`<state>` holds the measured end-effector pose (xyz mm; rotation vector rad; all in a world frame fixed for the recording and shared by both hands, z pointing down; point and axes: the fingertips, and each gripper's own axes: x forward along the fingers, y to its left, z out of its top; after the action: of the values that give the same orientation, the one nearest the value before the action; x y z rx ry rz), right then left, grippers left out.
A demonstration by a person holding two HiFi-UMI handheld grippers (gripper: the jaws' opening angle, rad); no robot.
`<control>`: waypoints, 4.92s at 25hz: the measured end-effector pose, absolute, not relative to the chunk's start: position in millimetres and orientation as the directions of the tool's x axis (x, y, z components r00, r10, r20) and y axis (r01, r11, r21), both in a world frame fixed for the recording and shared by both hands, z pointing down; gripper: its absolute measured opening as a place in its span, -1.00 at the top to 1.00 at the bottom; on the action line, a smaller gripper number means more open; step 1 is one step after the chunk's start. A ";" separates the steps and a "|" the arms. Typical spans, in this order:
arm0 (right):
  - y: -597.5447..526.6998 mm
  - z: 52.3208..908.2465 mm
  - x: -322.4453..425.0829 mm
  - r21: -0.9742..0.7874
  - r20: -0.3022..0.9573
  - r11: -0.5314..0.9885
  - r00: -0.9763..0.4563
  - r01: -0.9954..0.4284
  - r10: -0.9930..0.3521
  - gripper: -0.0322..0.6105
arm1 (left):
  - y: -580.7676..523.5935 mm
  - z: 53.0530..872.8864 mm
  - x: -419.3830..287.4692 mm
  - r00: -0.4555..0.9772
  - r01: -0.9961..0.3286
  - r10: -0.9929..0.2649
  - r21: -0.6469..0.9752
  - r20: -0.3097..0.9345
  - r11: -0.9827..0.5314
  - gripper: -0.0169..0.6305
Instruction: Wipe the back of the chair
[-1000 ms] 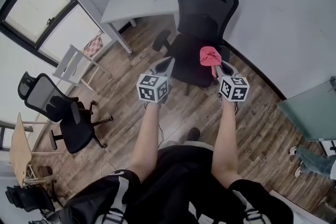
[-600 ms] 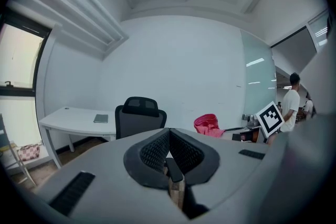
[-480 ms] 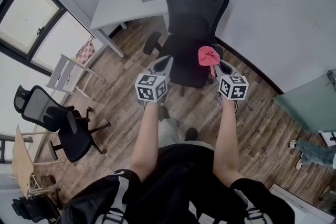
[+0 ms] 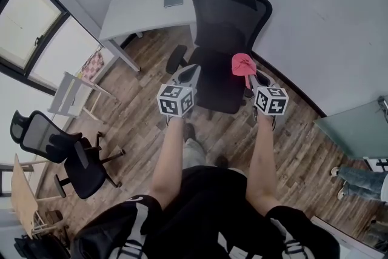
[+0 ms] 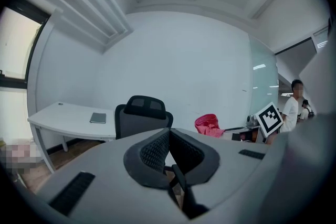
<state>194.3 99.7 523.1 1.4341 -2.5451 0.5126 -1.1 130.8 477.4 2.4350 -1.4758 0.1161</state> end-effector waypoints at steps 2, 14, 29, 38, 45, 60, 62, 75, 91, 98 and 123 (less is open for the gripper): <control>77.9 521.6 174.2 -0.206 0.322 0.476 -0.519 -0.855 -0.792 0.69 | 108.4 476.2 -21.0 0.474 -0.876 -0.854 0.212 0.214 -0.433 0.87; -20.7 519.0 37.7 -0.202 0.362 0.467 -0.508 -0.861 -0.781 0.69 | -1.3 469.5 -147.3 0.494 -0.857 -0.849 0.266 0.185 -0.441 0.87; -95.7 511.8 -29.8 -0.156 0.388 0.489 -0.508 -0.858 -0.769 0.69 | -66.0 476.8 -223.8 0.466 -0.862 -0.869 0.307 0.166 -0.403 0.87; -165.6 522.9 -6.0 -0.204 0.380 0.460 -0.503 -0.864 -0.776 0.68 | -120.6 478.8 -206.2 0.432 -0.885 -0.881 0.277 0.191 -0.374 0.87; -223.2 524.0 47.6 -0.246 0.370 0.449 -0.511 -0.859 -0.776 0.68 | -177.9 471.2 -147.8 0.422 -0.896 -0.881 0.246 0.212 -0.370 0.87; -303.4 537.7 150.6 -0.334 0.336 0.440 -0.542 -0.833 -0.771 0.68 | -251.5 477.0 -34.5 0.412 -0.910 -0.868 0.179 0.278 -0.374 0.87; -310.7 536.5 153.5 -0.337 0.331 0.441 -0.543 -0.832 -0.772 0.68 | -259.6 477.3 -27.0 0.419 -0.907 -0.863 0.174 0.282 -0.384 0.87; -349.3 518.1 120.6 -0.298 0.305 0.460 -0.540 -0.836 -0.784 0.68 | -314.4 486.1 -14.2 0.514 -0.858 -0.809 0.186 0.286 -0.479 0.87; -385.9 544.8 -0.5 -0.265 0.378 0.458 -0.528 -0.849 -0.760 0.68 | -364.0 499.4 -118.0 0.541 -0.839 -0.793 0.240 0.280 -0.488 0.87; -397.2 556.8 -29.6 -0.270 0.400 0.424 -0.501 -0.864 -0.767 0.68 | -373.5 504.6 -158.0 0.532 -0.844 -0.798 0.252 0.283 -0.473 0.87; -391.7 545.3 61.5 -0.256 0.388 0.236 -0.323 -0.937 -0.863 0.68 | -364.8 490.0 -104.1 0.589 -0.808 -0.760 0.220 0.275 -0.547 0.87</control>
<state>61.5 -391.7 545.3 1.7193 -2.3343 0.6712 -104.1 -364.8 490.0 2.4994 -1.2762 0.2100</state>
